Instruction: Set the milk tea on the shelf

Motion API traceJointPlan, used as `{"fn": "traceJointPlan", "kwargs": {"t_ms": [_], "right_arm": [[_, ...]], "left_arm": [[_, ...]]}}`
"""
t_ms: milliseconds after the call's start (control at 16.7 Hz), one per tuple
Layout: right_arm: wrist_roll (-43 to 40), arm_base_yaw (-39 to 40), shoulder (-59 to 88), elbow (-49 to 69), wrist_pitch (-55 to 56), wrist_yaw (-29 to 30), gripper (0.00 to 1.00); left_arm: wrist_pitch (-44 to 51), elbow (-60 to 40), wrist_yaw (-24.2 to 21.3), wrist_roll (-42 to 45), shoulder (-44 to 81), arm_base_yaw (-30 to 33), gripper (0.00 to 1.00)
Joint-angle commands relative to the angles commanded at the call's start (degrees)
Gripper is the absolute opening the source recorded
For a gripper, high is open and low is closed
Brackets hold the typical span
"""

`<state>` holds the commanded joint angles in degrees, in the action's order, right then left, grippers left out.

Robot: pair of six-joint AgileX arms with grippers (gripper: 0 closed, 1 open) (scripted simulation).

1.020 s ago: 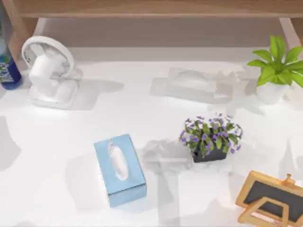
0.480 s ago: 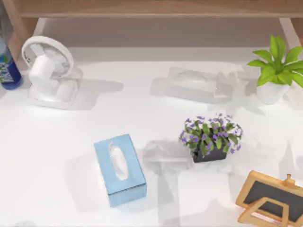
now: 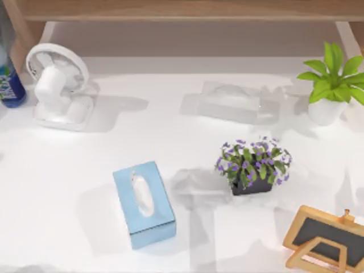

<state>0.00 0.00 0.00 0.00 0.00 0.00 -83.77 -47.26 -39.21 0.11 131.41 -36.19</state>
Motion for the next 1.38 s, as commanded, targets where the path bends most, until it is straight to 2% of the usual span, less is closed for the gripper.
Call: {"fn": "traceJointPlan", "kwargs": {"t_ms": [240,480,1260,1380], "right_arm": [[0.00,0.00,0.00,0.00,0.00,0.00,1.00],[0.00,0.00,0.00,0.00,0.00,0.00,1.00],[0.00,0.00,0.00,0.00,0.00,0.00,1.00],[0.00,0.00,0.00,0.00,0.00,0.00,1.00]], "left_arm": [[4.11,-6.17,3.19,-0.05,2.00,3.21,1.00],[4.34,-6.49,3.38,-0.05,2.10,3.40,1.00],[4.34,-6.49,3.38,-0.05,2.10,3.40,0.02],[4.34,-6.49,3.38,-0.05,2.10,3.40,0.00]]}}
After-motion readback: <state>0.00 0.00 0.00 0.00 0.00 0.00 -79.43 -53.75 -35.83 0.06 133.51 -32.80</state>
